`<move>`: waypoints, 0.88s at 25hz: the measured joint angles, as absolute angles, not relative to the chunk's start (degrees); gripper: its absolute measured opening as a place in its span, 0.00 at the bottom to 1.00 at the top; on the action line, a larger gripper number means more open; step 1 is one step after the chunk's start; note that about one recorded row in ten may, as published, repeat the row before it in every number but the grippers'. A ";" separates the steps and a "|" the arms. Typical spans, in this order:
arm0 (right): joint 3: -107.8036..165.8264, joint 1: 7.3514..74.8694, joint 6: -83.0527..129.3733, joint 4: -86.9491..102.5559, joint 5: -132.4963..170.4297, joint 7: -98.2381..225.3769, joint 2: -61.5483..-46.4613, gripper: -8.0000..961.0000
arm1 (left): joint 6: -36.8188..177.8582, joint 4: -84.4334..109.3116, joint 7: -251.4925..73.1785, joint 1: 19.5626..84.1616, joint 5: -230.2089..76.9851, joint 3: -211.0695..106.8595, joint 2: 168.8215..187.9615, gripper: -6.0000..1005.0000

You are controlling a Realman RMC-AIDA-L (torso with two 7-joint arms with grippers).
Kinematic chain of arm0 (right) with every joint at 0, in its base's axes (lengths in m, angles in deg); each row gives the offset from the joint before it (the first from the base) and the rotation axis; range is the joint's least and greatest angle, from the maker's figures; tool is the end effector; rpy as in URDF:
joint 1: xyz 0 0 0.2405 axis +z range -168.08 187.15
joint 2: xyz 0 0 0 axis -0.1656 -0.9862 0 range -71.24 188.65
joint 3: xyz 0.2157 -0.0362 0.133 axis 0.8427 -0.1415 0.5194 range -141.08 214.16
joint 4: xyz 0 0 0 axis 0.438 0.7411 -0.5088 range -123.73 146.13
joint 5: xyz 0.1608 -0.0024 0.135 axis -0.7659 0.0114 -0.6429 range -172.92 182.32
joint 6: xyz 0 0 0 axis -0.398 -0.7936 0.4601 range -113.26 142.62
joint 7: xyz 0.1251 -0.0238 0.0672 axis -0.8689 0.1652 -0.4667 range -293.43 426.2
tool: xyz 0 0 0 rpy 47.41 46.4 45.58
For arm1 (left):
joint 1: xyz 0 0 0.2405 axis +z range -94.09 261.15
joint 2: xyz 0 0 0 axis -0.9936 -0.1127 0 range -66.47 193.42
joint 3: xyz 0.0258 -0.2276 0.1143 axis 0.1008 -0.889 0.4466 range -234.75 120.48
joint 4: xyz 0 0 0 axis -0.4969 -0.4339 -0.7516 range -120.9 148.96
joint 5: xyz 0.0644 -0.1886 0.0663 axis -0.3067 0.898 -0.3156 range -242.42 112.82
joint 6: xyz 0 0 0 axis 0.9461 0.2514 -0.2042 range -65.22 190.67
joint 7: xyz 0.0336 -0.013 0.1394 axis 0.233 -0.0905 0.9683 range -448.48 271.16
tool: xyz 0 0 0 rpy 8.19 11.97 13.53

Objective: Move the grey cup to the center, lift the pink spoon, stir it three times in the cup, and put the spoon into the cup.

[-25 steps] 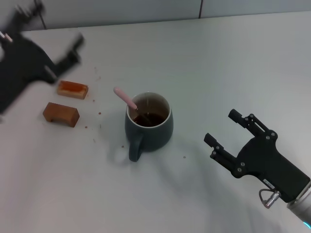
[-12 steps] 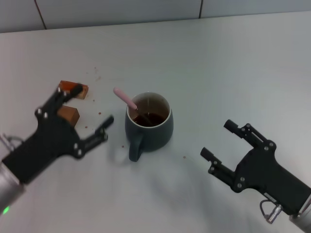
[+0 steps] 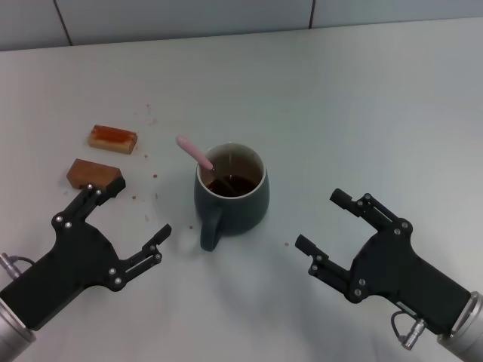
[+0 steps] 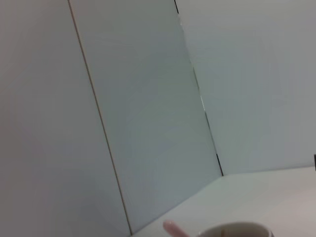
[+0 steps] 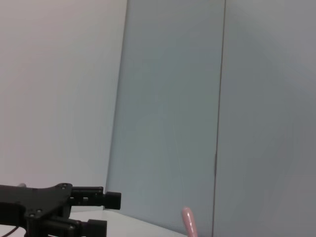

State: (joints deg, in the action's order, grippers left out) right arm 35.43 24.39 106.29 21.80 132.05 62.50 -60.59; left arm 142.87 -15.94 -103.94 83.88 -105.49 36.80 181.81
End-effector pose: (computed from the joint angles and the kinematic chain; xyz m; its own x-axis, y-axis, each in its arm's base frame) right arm 0.2846 0.1914 -0.0857 0.7019 0.1617 -0.6937 -0.3762 -0.7428 -0.5538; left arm -0.3076 0.2016 -0.0459 0.8059 -0.2056 0.5552 0.2800 -0.6939 -0.6634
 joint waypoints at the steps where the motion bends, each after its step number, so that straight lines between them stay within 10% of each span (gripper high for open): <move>1: 35.29 24.49 106.10 21.81 132.05 62.36 -60.57 0.79 | 142.71 -14.95 -103.96 83.59 -105.52 36.67 181.75 0.86; 22: 34.26 25.97 104.62 21.30 132.04 62.04 -60.47 0.79 | 143.81 -12.20 -104.57 81.00 -105.41 36.03 181.60 0.86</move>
